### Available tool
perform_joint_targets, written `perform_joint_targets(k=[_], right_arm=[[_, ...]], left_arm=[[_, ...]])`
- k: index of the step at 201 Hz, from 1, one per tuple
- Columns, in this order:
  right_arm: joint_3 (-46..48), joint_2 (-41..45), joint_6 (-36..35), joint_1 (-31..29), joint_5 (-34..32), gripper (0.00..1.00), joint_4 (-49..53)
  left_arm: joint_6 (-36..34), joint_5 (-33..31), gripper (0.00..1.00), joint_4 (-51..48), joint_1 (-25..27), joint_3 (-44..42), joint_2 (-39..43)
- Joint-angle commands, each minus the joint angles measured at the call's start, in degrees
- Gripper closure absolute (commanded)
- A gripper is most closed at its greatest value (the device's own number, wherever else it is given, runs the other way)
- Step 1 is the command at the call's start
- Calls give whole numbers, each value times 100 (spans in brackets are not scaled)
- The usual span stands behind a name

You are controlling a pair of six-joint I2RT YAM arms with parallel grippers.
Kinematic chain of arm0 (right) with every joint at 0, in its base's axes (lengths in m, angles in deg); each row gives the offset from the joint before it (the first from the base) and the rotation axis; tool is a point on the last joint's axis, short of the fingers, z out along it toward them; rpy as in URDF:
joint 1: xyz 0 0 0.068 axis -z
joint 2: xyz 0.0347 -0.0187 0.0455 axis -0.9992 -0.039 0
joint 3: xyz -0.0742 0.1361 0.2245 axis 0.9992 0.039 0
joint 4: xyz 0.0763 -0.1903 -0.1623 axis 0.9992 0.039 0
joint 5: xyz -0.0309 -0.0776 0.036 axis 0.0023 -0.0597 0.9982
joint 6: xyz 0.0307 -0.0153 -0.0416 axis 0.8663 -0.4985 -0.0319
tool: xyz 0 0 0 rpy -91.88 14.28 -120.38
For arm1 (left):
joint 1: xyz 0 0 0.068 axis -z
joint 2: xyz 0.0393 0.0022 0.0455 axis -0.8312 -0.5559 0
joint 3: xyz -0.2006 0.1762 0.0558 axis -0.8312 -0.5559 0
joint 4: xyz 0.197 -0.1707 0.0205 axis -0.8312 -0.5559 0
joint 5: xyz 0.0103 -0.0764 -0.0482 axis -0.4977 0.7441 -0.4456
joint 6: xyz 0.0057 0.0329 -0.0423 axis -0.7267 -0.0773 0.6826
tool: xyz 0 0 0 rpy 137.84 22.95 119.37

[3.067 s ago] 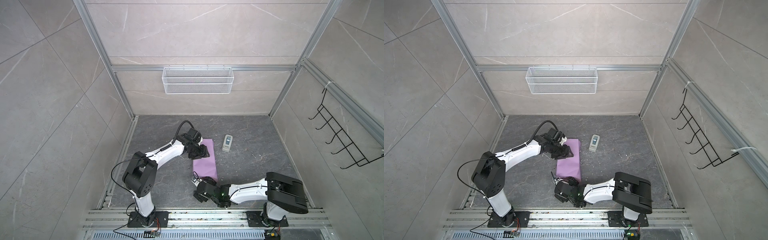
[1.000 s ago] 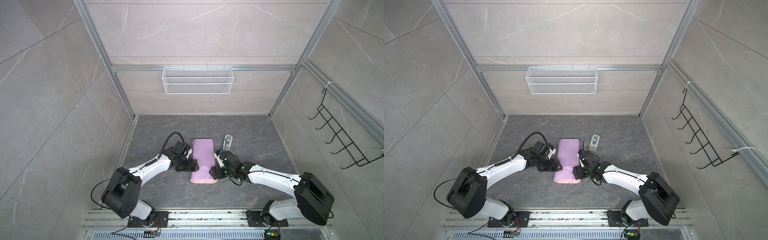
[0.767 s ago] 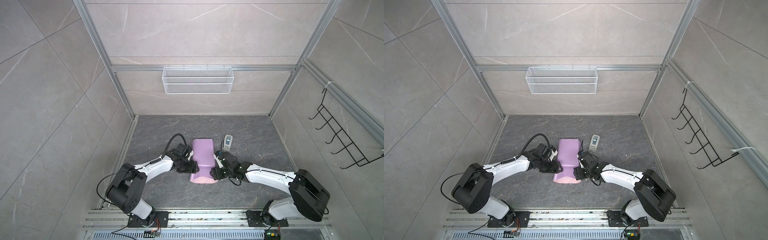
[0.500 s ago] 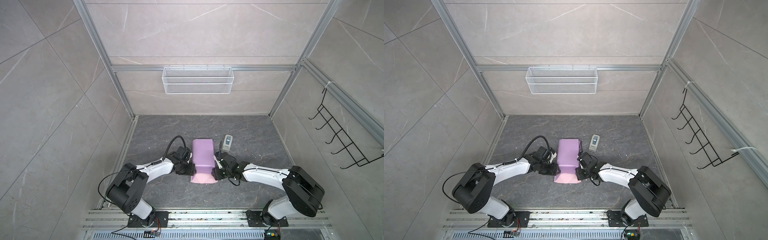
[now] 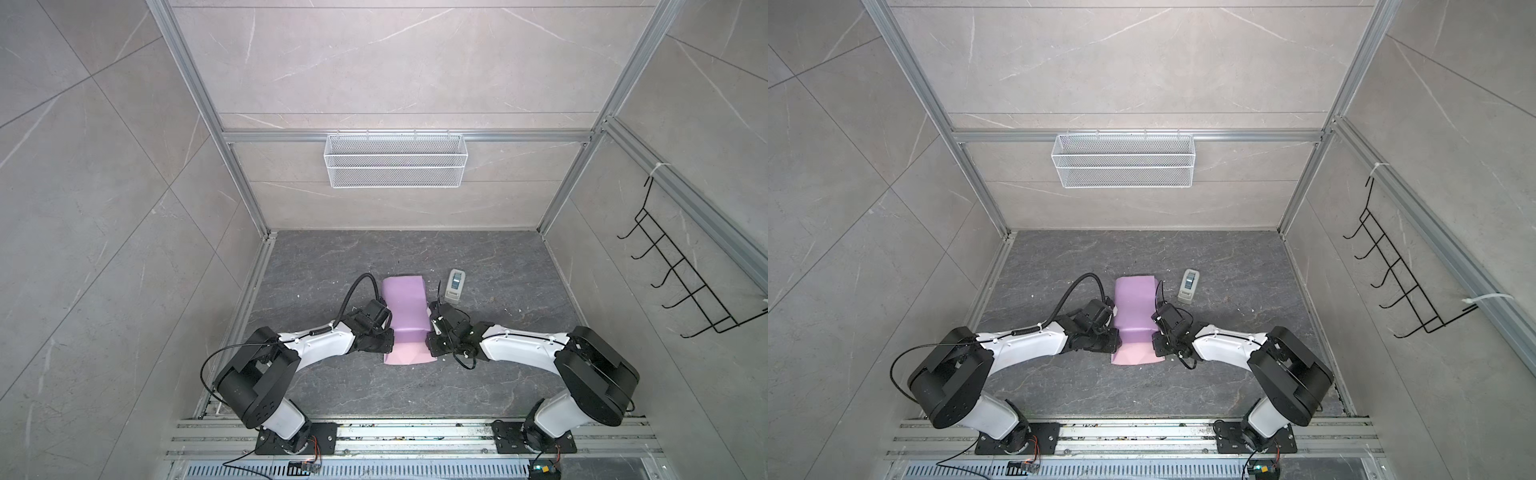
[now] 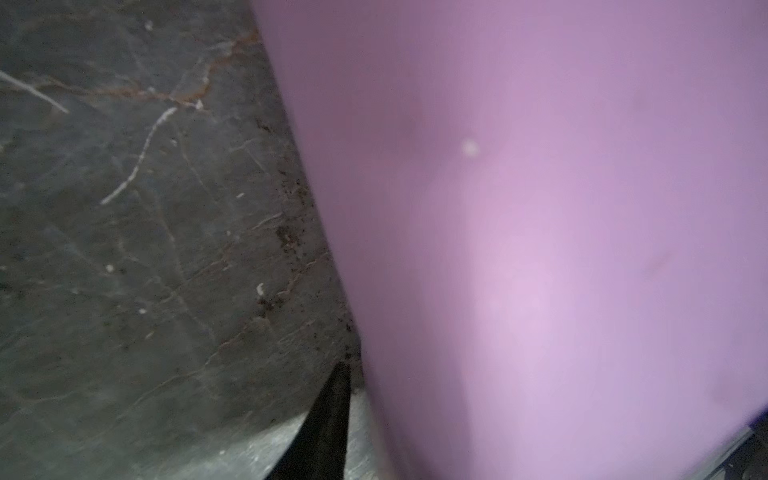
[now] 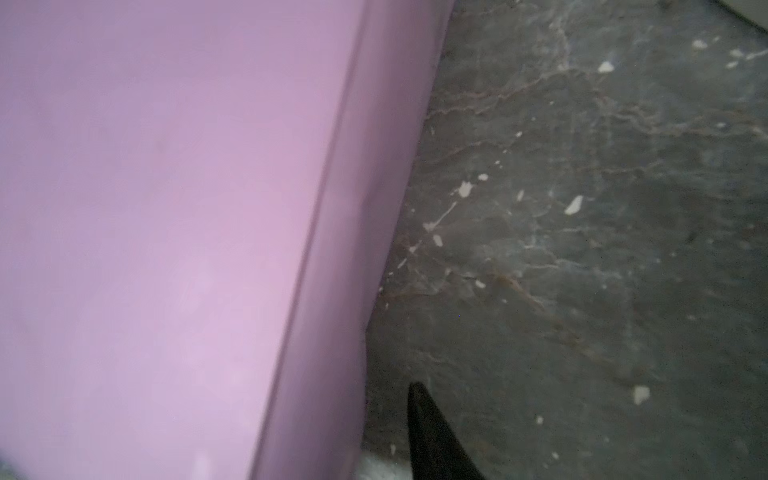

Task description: Wrap the gift box in paper

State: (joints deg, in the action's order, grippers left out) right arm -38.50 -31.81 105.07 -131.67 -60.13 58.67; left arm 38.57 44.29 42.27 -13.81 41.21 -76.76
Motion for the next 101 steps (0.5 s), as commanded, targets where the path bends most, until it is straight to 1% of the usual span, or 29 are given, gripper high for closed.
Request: perform_joint_targets(k=[1,32,52,62,71,82,95,101], right_arm=[[-137,-66,123,13,-276,66,47],[-194,-126,115,13,-354,68,84],[-204,-126,129,13,-356,68,93],[-189,-115,124,13,-348,68,97],[-189,-102,131,13,-339,68,111],[-161,-75,142,13,-328,68,92],[-134,-49,155,12,-297,67,93],[-122,-43,155,15,-282,67,79]], left_arm=[[326,-339,77,135,55,-15,-111],[414,-440,82,143,123,50,-205],[426,-427,84,129,150,68,-236],[445,-423,82,86,170,69,-193],[473,-447,75,29,189,40,-137],[521,-479,71,-6,237,-29,-48],[616,-519,69,0,272,-135,17],[638,-531,71,11,281,-167,20]])
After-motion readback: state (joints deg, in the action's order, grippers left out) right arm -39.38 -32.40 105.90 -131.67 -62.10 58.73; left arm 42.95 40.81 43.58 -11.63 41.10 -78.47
